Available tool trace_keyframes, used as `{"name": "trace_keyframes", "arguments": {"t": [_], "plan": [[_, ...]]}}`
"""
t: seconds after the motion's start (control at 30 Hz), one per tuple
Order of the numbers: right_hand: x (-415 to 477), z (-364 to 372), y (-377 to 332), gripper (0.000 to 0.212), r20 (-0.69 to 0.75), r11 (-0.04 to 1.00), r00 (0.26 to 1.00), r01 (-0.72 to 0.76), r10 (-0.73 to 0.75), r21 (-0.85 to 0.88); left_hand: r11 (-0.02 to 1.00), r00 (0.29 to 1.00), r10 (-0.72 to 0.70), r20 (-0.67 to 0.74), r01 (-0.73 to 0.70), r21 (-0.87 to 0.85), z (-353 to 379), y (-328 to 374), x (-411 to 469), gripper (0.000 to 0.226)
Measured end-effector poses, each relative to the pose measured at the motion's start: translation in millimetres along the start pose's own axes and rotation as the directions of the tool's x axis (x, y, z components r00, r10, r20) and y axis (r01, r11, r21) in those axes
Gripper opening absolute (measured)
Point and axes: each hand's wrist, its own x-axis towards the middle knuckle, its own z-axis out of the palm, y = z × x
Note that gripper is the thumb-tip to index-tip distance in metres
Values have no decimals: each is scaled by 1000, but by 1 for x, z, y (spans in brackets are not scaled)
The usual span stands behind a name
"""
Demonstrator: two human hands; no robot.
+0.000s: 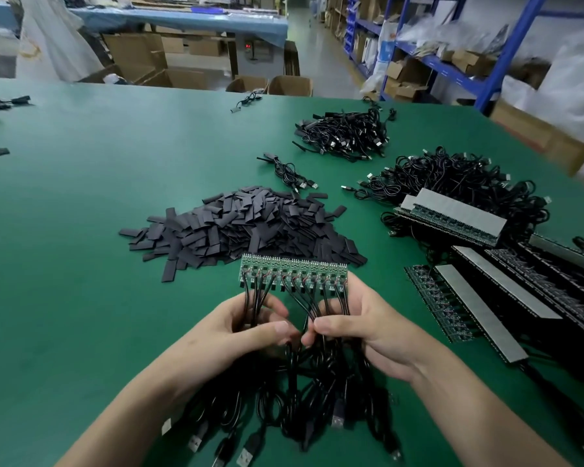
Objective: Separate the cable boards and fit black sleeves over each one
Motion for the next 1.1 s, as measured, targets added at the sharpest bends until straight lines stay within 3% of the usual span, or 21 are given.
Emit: {"name": "trace_keyframes", "arguments": {"t": [0.17, 0.3, 0.43, 0.53, 0.67, 0.77, 0.83, 0.9, 1.0, 1.03, 1.1], "plan": [[-3, 5, -4, 62, 12, 997, 999, 33, -34, 74, 998, 999, -29, -46, 31, 46, 11, -3, 5, 73], [-5, 4, -7, 61, 30, 998, 999, 19, -21, 60, 1000, 1000, -3, -18, 3, -19, 12, -3, 3, 62], [-5, -3, -12, 67, 49, 996, 997, -68, 66, 55, 968, 998, 9, -65, -25, -249, 10, 1, -2, 41], [-6, -10, -12, 73, 44, 993, 992, -122, 122, 3, 941, 998, -65, 21, 68, -331, 2, 7, -8, 31], [-5, -12, -12, 46, 33, 982, 984, -175, 178, -73, 981, 979, -194, 69, 192, 30, -8, 4, -12, 44], [-4, -13, -8, 48, -146, 964, 956, -263, 254, -46, 952, 997, -73, 5, 68, 297, -17, 8, -8, 32], [-3, -15, -4, 51, -244, 955, 930, -294, 274, -46, 950, 998, 3, -67, 18, 311, -22, 13, 0, 30], [-4, -17, -2, 40, -283, 950, 924, -295, 256, -104, 980, 987, -3, -163, 36, 197, -25, 16, 11, 23], [-8, -23, -3, 27, -350, 922, 914, -300, 204, -246, 988, 990, -5, -144, 27, 153, -23, 20, 25, 23], [-9, -26, -6, 26, -392, 883, 911, -283, 126, -374, 986, 993, -1, -119, 21, 167, -22, 21, 29, 26], [-8, -32, -14, 26, -433, 685, 889, -222, -150, -694, 981, 996, 13, -88, 4, 193, -18, 23, 35, 29]]}}
